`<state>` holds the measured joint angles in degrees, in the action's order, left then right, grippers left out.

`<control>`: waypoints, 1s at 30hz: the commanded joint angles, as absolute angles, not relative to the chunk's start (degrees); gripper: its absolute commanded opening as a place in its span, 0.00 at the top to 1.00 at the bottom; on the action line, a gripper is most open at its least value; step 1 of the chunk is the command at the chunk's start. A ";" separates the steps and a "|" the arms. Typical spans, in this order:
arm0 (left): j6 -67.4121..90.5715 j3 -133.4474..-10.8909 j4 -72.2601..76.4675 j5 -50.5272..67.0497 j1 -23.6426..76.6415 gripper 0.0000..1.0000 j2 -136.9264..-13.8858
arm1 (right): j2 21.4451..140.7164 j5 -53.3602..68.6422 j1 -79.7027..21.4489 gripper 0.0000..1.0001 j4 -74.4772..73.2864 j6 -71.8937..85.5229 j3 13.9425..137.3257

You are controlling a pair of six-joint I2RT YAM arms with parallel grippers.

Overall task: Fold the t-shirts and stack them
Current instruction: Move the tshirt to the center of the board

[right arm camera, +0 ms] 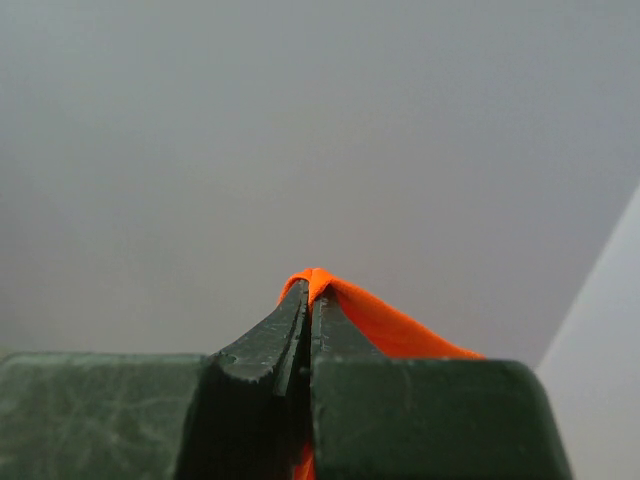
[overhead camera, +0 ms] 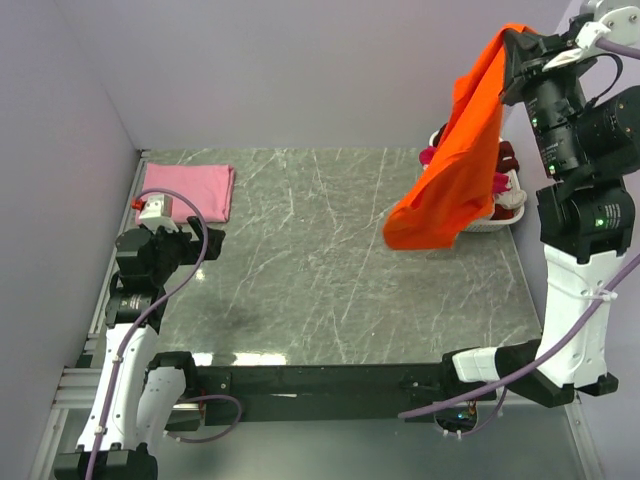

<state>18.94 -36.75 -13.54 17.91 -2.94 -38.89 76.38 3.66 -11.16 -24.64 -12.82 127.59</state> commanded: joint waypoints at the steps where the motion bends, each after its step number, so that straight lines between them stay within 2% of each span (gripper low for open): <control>1: 18.19 -37.88 -10.99 19.51 -3.16 0.00 -37.44 | 76.12 10.45 -12.57 1.00 -25.93 -8.35 127.01; 12: 18.11 -37.62 -10.11 20.74 -3.16 0.01 -37.35 | 73.92 24.43 -17.13 1.00 -26.46 -2.55 118.04; 17: 18.19 -37.44 -9.93 20.83 -3.25 0.01 -37.18 | 74.53 28.73 -19.51 1.00 -25.76 -0.18 120.22; 23: 18.11 -37.44 -9.93 21.09 -3.16 0.01 -37.27 | 75.50 29.71 -19.42 1.00 -25.05 2.20 122.70; 30: 18.19 -37.35 -9.76 21.53 -3.16 0.01 -37.18 | 74.62 27.26 -19.60 1.00 -25.31 -1.04 118.14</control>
